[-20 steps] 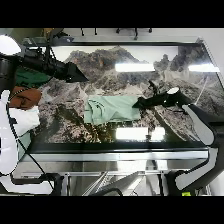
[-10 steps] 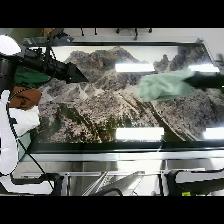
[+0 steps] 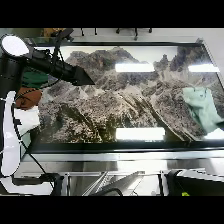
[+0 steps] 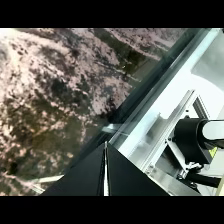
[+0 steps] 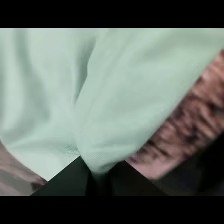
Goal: Fold the shirts.
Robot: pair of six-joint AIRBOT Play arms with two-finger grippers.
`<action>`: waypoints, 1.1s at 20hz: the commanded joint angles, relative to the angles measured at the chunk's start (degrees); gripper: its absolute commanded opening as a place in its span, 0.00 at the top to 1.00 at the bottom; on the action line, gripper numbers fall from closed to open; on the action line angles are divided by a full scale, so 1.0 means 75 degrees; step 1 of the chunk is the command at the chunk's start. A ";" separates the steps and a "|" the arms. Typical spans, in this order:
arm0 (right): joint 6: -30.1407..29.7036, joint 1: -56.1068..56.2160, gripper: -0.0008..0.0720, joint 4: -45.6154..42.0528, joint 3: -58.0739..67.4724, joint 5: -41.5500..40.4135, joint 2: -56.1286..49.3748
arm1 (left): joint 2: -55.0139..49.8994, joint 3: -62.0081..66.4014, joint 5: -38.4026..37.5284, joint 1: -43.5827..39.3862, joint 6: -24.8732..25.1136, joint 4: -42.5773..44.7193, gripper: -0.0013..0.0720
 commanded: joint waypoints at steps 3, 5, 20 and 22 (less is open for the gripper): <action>0.0166 -0.0446 0.95 -0.0874 -0.1198 -0.0326 0.0414 | 0.0000 -0.0003 0.0172 -0.0262 0.0207 0.0006 0.97; 0.0181 -0.0446 0.50 -0.0868 -0.0944 -0.0318 0.0434 | 0.0000 -0.0003 0.0236 -0.0245 0.0204 0.0009 0.97; 0.0484 0.6021 0.96 0.0734 -0.0125 0.0023 0.2704 | 0.2151 -0.2055 0.0991 0.0863 -0.0221 0.0047 0.97; 0.0764 0.7402 0.96 0.0347 -0.1169 -0.0303 0.2949 | 0.3433 -0.4147 0.1553 0.0863 -0.0140 0.0050 0.97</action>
